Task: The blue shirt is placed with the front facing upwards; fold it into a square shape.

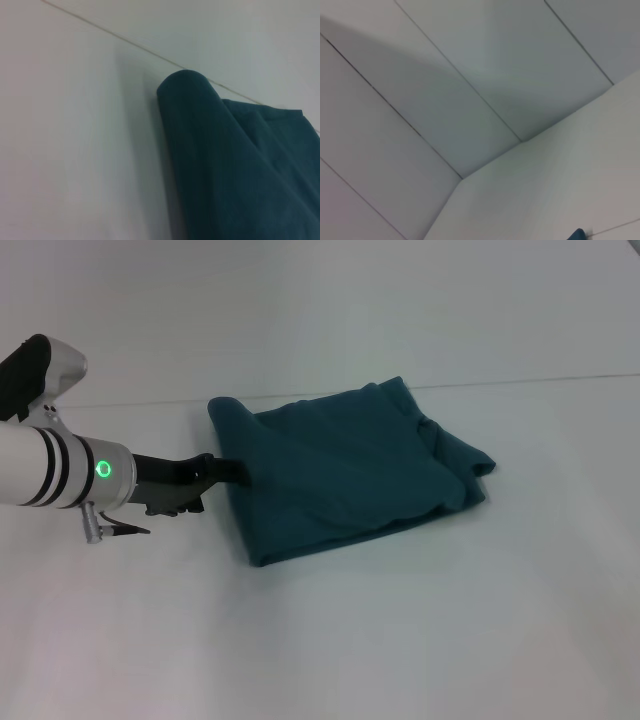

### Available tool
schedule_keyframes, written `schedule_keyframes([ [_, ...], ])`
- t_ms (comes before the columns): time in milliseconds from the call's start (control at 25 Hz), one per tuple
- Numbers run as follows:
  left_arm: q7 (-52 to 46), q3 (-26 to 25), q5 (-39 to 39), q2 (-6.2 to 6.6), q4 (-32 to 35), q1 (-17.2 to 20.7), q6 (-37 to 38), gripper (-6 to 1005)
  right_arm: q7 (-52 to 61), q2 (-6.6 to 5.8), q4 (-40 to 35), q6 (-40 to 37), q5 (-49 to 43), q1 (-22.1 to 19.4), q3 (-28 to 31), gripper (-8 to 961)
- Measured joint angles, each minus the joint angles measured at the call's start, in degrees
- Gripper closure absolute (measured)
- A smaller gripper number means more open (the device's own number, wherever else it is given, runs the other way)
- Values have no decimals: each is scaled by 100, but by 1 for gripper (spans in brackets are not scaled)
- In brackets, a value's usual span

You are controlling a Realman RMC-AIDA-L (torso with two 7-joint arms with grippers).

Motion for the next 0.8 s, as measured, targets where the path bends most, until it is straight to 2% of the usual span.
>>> schedule_keyframes([
  [400, 92, -11, -63, -158, -105, -102, -148, 126, 20, 15, 88, 185, -2, 70, -194, 41],
  [800, 171, 5, -36, -199, -344, -246, -297, 126, 39, 75, 106, 160, 18, 128, -212, 41],
])
